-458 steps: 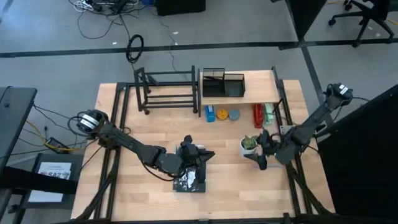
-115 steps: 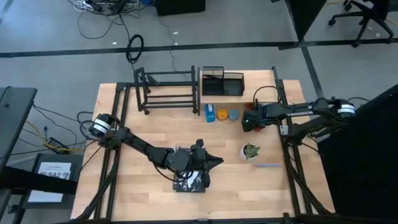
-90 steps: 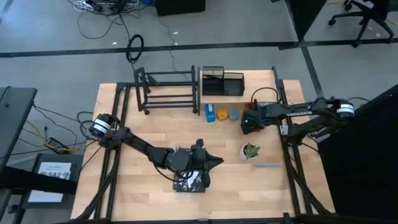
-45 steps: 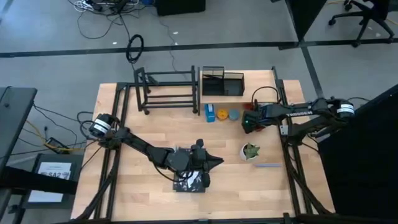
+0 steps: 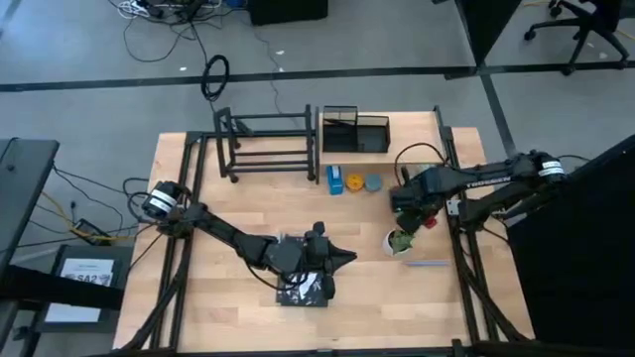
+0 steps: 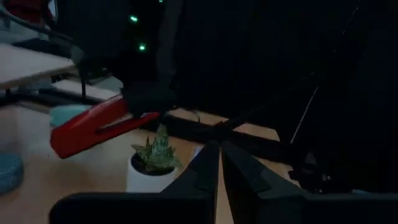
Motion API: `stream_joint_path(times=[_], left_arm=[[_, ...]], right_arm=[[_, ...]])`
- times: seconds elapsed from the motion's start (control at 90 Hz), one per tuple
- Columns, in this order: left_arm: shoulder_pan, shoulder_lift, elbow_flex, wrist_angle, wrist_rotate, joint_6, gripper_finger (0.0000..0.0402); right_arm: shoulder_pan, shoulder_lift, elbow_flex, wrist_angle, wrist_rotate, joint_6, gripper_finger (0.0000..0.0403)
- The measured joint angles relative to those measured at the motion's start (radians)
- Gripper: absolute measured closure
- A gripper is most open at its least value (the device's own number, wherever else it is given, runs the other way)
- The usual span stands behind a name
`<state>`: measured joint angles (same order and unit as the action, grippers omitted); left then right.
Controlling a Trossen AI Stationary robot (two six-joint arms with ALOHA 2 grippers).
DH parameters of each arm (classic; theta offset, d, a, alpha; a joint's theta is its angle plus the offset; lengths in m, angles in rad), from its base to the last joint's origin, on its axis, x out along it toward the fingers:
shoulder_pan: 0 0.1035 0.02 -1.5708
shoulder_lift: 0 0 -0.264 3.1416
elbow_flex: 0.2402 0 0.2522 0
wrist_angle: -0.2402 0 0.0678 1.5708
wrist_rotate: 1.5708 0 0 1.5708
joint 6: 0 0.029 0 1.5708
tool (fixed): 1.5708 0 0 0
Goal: Stock shelves
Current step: Remove red stapler from under the shelf
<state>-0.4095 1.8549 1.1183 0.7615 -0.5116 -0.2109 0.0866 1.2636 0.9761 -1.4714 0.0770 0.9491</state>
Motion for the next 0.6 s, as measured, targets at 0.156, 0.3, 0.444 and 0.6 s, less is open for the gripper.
stream_joint_path(times=[0.156,0.3,0.444,0.6], left_arm=[[-0.024,-0.011,0.002,0.060,-0.001,0.092,0.0400],[-0.044,-0.012,0.078,-0.001,-0.030,0.174,0.0400],[-0.071,-0.012,0.230,-0.236,-0.051,0.235,0.0400],[-0.108,-0.012,0.457,-0.642,-0.207,0.289,0.0400]], right_arm=[[0.115,-0.002,0.098,-0.114,-0.006,0.055,0.0307],[0.219,-0.006,0.185,-0.092,-0.039,0.089,0.0307],[0.331,-0.006,0.269,-0.066,-0.055,0.127,0.0307],[0.418,-0.006,0.326,0.123,-0.051,0.108,0.0307]])
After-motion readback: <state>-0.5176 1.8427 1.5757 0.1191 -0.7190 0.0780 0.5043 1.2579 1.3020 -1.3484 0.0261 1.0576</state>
